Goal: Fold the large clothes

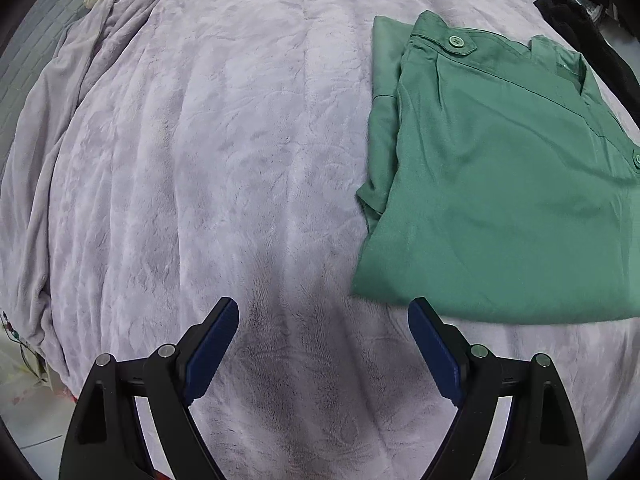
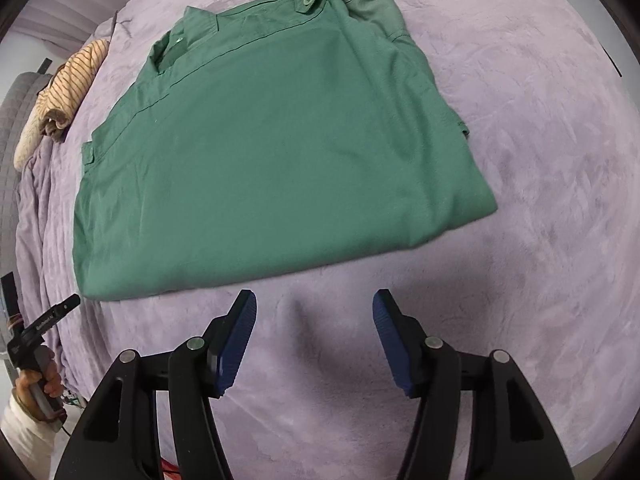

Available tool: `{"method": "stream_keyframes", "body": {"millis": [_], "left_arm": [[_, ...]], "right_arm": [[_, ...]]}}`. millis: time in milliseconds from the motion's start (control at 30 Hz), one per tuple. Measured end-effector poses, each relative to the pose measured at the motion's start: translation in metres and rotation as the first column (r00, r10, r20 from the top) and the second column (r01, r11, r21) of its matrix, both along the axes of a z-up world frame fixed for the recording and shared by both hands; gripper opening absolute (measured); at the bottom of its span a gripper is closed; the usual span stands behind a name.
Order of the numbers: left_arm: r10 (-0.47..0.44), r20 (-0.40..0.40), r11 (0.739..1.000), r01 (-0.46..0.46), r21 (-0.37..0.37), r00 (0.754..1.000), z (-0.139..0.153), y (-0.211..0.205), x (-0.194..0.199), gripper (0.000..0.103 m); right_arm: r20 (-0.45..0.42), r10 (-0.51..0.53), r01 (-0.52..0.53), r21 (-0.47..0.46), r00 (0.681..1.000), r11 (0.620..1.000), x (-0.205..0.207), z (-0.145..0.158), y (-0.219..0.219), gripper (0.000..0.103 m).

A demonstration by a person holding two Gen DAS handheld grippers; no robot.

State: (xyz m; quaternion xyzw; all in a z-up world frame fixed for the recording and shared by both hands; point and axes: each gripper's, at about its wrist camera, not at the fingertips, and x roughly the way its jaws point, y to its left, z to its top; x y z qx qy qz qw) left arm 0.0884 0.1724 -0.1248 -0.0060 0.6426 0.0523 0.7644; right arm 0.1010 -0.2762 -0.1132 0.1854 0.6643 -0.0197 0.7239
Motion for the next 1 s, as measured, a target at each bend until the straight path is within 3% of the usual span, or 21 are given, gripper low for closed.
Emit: {"method": "stream_keyframes", "body": {"millis": [133, 467, 500, 533, 667, 1000], "left_arm": [[-0.033, 0.006, 0.999, 0.033, 0.001, 0.999, 0.008, -0.004, -0.005, 0.088], [-0.057, -0.008, 0.998, 0.057, -0.019, 0.998, 0.005, -0.008, -0.019, 0.088], [-0.055, -0.005, 0.998, 0.055, -0.019, 0.998, 0.005, -0.007, -0.019, 0.091], [-0.053, -0.003, 0.998, 0.053, -0.026, 0.999, 0.005, -0.006, -0.02, 0.103], [-0.042, 0.0, 0.998, 0.042, -0.05, 0.999, 0.001, 0.003, -0.021, 0.103], [-0.021, -0.001, 0.998, 0.021, -0.052, 1.0, -0.005, 0.025, 0.004, 0.103]], "right_arm": [[-0.003, 0.0, 0.0, 0.021, 1.0, 1.0, -0.006, 0.004, 0.016, 0.075], [-0.002, 0.043, -0.043, 0.023, 0.999, 0.999, -0.01, 0.01, 0.057, 0.082], [-0.002, 0.044, -0.044, 0.023, 0.999, 0.999, -0.01, 0.01, 0.061, 0.082], [0.003, 0.045, -0.045, 0.03, 0.999, 0.999, -0.01, 0.011, 0.066, 0.082], [0.017, 0.056, -0.057, 0.051, 0.998, 0.997, -0.007, 0.011, 0.085, 0.084], [0.033, 0.119, -0.124, 0.213, 0.992, 0.969, -0.001, 0.006, 0.145, 0.085]]}}
